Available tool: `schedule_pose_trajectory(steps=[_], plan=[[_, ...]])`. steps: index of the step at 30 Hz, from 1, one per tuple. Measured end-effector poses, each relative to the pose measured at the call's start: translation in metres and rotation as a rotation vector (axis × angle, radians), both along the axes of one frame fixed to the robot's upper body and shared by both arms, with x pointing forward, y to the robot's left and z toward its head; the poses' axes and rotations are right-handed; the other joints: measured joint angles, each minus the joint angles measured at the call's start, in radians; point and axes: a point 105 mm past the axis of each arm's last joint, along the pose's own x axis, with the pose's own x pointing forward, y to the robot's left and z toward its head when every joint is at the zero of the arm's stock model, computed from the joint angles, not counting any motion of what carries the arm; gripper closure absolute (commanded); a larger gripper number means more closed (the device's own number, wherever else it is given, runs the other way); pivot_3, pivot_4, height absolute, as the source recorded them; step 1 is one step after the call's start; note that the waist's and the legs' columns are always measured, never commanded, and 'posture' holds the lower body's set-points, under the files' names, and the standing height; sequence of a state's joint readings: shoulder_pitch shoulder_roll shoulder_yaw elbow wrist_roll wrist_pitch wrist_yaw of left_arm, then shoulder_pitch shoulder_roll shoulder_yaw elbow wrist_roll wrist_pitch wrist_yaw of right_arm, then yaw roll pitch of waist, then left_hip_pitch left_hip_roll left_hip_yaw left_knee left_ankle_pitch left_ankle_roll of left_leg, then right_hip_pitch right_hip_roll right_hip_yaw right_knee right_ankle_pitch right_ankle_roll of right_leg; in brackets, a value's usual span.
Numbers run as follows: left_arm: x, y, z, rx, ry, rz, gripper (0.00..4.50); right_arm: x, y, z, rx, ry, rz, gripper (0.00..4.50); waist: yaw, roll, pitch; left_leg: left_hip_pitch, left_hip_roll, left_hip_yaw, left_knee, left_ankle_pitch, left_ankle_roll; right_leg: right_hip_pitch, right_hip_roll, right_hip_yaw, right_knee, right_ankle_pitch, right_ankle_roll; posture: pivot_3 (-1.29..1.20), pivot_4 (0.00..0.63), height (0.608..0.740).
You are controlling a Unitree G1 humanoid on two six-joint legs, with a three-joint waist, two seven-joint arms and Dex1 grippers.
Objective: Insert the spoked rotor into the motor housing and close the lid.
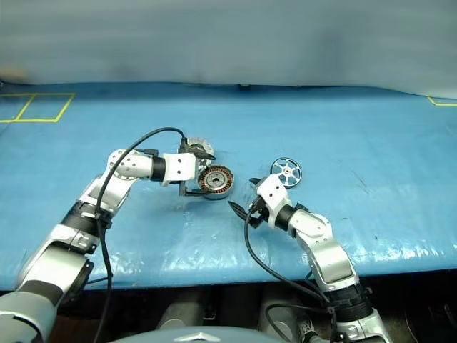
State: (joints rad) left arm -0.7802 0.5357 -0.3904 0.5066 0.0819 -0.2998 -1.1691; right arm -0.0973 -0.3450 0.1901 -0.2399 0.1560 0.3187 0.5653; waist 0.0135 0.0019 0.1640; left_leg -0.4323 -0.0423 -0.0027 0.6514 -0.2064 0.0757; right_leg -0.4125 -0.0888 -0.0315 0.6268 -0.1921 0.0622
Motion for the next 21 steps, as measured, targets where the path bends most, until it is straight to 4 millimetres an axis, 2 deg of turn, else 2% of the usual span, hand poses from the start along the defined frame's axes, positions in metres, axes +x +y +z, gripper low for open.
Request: schedule_pose_trajectory(steps=[5, 13, 21], plan=[[-0.002, -0.001, 0.0, 0.141, 0.032, -0.128, 0.0, -0.006, -0.001, -0.004, 0.013, 0.005, -0.044, 0.02, -0.002, 0.0, 0.0, -0.001, 0.0, 0.0, 0.0, 0.0, 0.0, 0.0, 0.001, 0.001, 0.001, 0.0, 0.0, 0.0, 0.15, 0.74], [0.007, 0.004, 0.002, 0.292, 0.054, -0.19, 0.0, -0.008, -0.003, -0.006, 0.036, -0.005, -0.104, 0.02, -0.001, -0.001, 0.001, -0.002, 0.0, 0.0, 0.004, 0.0, 0.001, 0.0, 0.001, 0.0, 0.001, -0.002, 0.005, 0.0, 0.15, 0.74], [0.008, 0.004, -0.013, 0.425, 0.101, -0.237, 0.0, -0.009, -0.001, -0.005, 0.065, -0.026, -0.136, 0.02, -0.001, -0.001, 0.001, -0.006, 0.0, 0.0, 0.009, -0.001, 0.003, 0.0, 0.001, 0.0, 0.001, -0.001, 0.007, 0.0, 0.15, 0.74]])
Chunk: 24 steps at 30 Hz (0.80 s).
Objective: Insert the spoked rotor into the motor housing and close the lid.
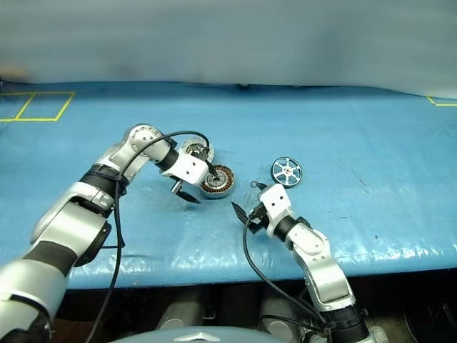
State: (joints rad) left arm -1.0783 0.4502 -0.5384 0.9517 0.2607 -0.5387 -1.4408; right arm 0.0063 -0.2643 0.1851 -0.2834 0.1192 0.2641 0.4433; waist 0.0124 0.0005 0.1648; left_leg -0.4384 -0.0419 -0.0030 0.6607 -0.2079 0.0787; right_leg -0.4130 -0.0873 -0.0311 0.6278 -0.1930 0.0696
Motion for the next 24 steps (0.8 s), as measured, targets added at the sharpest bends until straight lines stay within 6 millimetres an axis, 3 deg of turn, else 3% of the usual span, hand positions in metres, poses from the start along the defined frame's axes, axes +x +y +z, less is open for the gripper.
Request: schedule_pose_trajectory(steps=[24], plan=[[0.012, -0.001, -0.007, 0.09, -0.033, 0.026, 0.0, 0.001, 0.0, -0.001, 0.014, -0.023, -0.05, 0.02, 0.0, 0.0, 0.0, 0.0, 0.0, 0.0, 0.004, 0.0, 0.001, 0.0, 0.0, 0.0, 0.001, 0.004, 0.006, 0.0, 0.15, 0.74]])
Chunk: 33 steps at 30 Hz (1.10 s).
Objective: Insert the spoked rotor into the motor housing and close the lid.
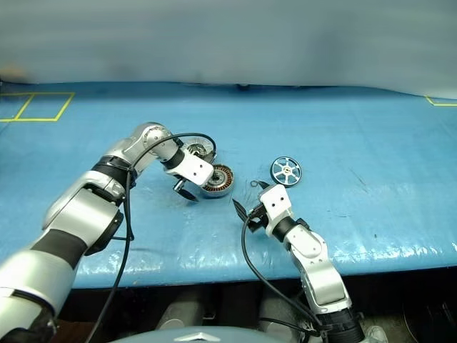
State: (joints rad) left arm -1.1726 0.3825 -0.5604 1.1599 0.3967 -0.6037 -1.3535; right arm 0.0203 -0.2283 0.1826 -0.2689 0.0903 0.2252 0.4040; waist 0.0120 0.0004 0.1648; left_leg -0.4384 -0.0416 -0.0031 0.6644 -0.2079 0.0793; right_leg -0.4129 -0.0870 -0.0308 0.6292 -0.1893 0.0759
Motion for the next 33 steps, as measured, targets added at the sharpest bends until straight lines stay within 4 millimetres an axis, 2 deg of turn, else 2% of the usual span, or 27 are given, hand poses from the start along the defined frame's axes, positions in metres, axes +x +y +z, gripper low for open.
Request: schedule_pose_trajectory(steps=[18, 21, 25, 30, 33], plan=[[-0.0049, -0.0036, -0.0074, 0.095, -0.014, -0.094, 0.0, -0.0002, -0.0016, -0.0046, 0.01, 0.01, -0.028, 0.02, 0.0, 0.0, 0.0, 0.001, 0.0, 0.0, 0.001, 0.0, 0.0, 0.0, 0.0, 0.0, 0.0, 0.001, 0.0, 0.0, 0.15, 0.74], [-0.0044, -0.0032, -0.0077, 0.114, -0.028, -0.109, 0.53, -0.0004, -0.0017, -0.0043, 0.013, 0.006, -0.031, 0.0, -0.001, 0.0, 0.0, 0.003, 0.0, 0.0, 0.001, 0.0, 0.0, 0.0, 0.0, 0.0, 0.0, 0.0, 0.0, 0.0, 0.15, 0.74], [-0.0017, -0.0025, -0.0073, 0.127, -0.06, -0.115, 1.83, -0.001, -0.0023, -0.0054, 0.013, 0.01, -0.035, 0.0, -0.005, 0.0, 0.0, 0.004, 0.0, 0.0, 0.0, 0.0, 0.0, 0.001, 0.0, 0.001, 0.0, 0.0, 0.0, 0.0, 0.15, 0.74], [-0.0001, 0.0002, -0.0082, 0.145, -0.086, -0.125, 1.83, -0.0025, -0.0056, -0.0081, 0.007, 0.019, -0.044, 0.0, -0.013, 0.0, 0.0, 0.007, 0.001, 0.0, 0.001, 0.0, 0.0, 0.002, 0.0, 0.001, 0.001, 0.0, 0.0, 0.0, 0.15, 0.74], [0.0002, 0.0014, -0.008, 0.142, -0.092, -0.126, 2.33, -0.0036, -0.0079, -0.0094, -0.001, 0.022, -0.047, 0.0, -0.017, 0.0, 0.0, 0.007, 0.001, 0.0, 0.001, 0.0, 0.0, 0.002, 0.0, 0.001, 0.001, -0.002, -0.003, 0.0, 0.15, 0.74]])
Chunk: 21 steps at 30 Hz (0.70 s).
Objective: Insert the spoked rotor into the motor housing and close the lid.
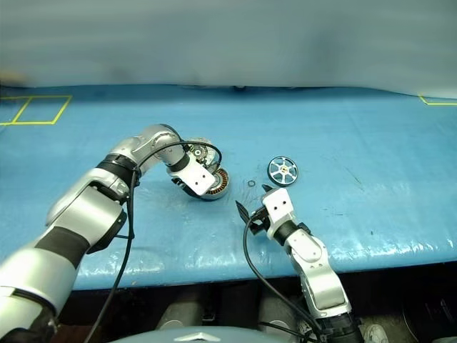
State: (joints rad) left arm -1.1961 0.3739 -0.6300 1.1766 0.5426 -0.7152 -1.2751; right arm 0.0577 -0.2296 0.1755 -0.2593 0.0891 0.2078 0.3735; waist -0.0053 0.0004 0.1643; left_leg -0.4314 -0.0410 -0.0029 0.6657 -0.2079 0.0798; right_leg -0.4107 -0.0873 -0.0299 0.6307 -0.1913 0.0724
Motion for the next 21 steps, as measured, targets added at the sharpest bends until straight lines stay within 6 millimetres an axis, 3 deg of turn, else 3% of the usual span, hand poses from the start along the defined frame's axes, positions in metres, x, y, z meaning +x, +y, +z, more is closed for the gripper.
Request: schedule_pose_trajectory(steps=[11, 21], plan=[[-0.003, -0.004, 0.001, -0.028, -0.019, -0.051, 2.34, -0.008, -0.011, -0.006, -0.036, 0.04, -0.008, 0.0, 0.007, 0.0, 0.0, -0.002, -0.001, 0.0, 0.0, 0.0, 0.0, -0.001, -0.001, 0.0, 0.0, 0.0, 0.0, 0.0, 0.15, 0.74], [-0.026, -0.021, 0.0, -0.029, -0.014, -0.269, 2.34, -0.009, -0.018, -0.006, -0.053, 0.05, -0.018, 0.0, 0.019, 0.0, 0.0, -0.006, -0.001, 0.0, 0.0, 0.0, 0.001, -0.002, -0.002, 0.0, -0.001, 0.003, -0.004, 0.0, 0.15, 0.74]])
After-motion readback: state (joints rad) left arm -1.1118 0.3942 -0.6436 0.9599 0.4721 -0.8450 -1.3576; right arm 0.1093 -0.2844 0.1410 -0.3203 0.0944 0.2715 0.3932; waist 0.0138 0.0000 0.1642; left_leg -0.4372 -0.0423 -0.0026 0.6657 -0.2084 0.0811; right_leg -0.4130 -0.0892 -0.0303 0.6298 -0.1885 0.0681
